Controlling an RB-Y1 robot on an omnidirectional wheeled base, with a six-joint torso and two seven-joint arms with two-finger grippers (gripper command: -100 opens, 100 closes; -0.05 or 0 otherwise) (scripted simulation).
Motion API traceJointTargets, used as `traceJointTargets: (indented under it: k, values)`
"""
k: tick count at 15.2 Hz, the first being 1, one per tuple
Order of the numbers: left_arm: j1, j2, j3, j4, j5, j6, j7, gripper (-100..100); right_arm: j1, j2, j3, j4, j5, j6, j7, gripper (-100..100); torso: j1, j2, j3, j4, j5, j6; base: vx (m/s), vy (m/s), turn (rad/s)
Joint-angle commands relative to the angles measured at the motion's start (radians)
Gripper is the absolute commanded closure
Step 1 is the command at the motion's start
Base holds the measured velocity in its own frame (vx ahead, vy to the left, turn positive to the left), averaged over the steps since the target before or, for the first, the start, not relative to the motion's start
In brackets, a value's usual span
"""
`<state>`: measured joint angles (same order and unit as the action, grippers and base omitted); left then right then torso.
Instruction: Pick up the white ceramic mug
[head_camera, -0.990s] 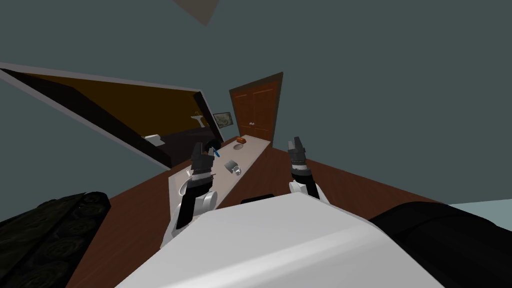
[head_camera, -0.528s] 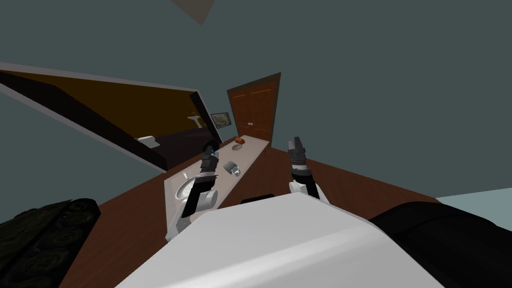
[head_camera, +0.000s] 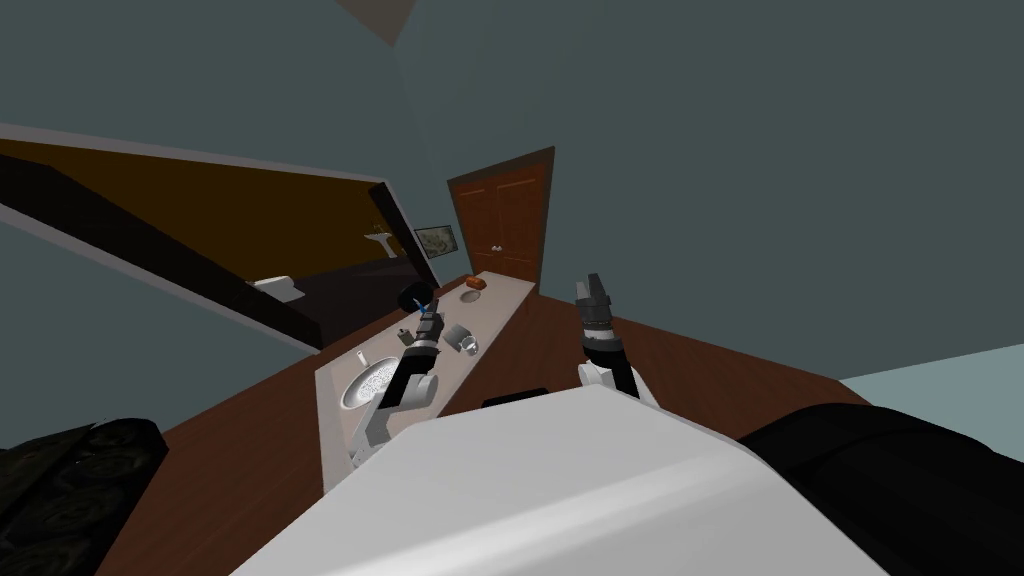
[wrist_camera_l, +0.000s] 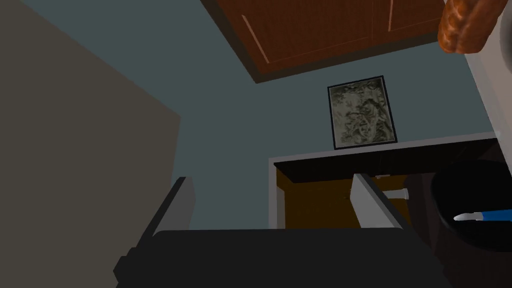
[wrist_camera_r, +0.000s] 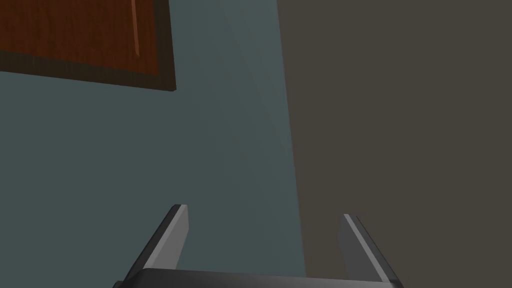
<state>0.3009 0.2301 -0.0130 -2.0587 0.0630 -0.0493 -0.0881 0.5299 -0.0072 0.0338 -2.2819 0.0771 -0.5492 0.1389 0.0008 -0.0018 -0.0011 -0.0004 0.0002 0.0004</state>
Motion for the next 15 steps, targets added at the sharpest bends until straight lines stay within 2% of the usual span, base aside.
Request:
traceJointTargets:
  k: [1, 4, 6, 7, 8, 9, 11, 12, 13, 14, 15]
  values:
    - [-0.011, 0.011, -0.001, 0.041, 0.009, 0.041, -0.014, -100, 0.000, 0.000, 0.000, 0.000, 0.000, 0.000, 0.000, 0, 0.000, 0.000, 0.000, 0.000, 0.000, 0.000, 0.017, 0.007, -0.078]
    - [-0.054, 0.035, -0.001, 0.115, 0.032, 0.114, -0.046, -100, 0.000, 0.000, 0.000, 0.000, 0.000, 0.000, 0.000, 0, 0.000, 0.000, 0.000, 0.000, 0.000, 0.000, 0.017, 0.010, -0.085]
    - [-0.054, 0.035, -0.001, 0.129, 0.032, 0.132, -0.046, -100, 0.000, 0.000, 0.000, 0.000, 0.000, 0.000, 0.000, 0, 0.000, 0.000, 0.000, 0.000, 0.000, 0.000, 0.012, 0.010, -0.049]
    - [-0.076, 0.045, -0.001, 0.172, 0.044, 0.169, -0.063, -100, 0.000, 0.000, 0.000, 0.000, 0.000, 0.000, 0.000, 0, 0.000, 0.000, 0.000, 0.000, 0.000, -0.001, 0.011, 0.006, -0.051]
    - [-0.076, 0.045, -0.001, 0.175, 0.044, 0.180, -0.063, -100, 0.000, 0.000, 0.000, 0.000, 0.000, 0.000, 0.000, 0, 0.000, 0.000, 0.000, 0.000, 0.000, 0.000, 0.012, 0.006, -0.078]
    - [-0.099, 0.056, -0.001, 0.210, 0.056, 0.204, -0.080, -100, 0.000, 0.000, 0.000, 0.000, 0.000, 0.000, 0.000, 0, 0.000, 0.000, 0.000, 0.000, 0.000, 0.000, 0.016, 0.007, -0.108]
    - [-0.099, 0.056, -0.001, 0.222, 0.056, 0.228, -0.080, -100, 0.000, 0.000, 0.000, 0.000, 0.000, 0.000, 0.000, 0, 0.000, 0.000, 0.000, 0.000, 0.000, 0.000, 0.015, 0.008, -0.055]
    - [-0.123, 0.066, -0.002, 0.264, 0.068, 0.262, -0.097, -100, 0.000, 0.000, 0.000, 0.000, 0.000, 0.000, 0.000, 0, 0.000, 0.000, 0.000, 0.000, 0.000, -0.001, 0.014, 0.008, -0.060]
    - [-0.123, 0.066, -0.002, 0.270, 0.068, 0.278, -0.097, -100, 0.000, 0.000, 0.000, 0.000, 0.000, 0.000, 0.000, 0, 0.000, 0.000, 0.000, 0.000, 0.000, 0.000, 0.015, 0.010, -0.079]
    - [-0.146, 0.075, -0.002, 0.297, 0.081, 0.301, -0.114, -100, 0.000, 0.000, 0.000, 0.000, 0.000, 0.000, 0.000, 0, 0.000, 0.000, 0.000, 0.000, 0.000, 0.000, 0.014, 0.013, -0.110]
    - [-0.146, 0.075, -0.002, 0.318, 0.081, 0.321, -0.114, -100, 0.000, 0.000, 0.000, 0.000, 0.000, 0.000, 0.000, 0, 0.000, 0.000, 0.000, 0.000, 0.000, 0.000, 0.015, 0.013, -0.090]
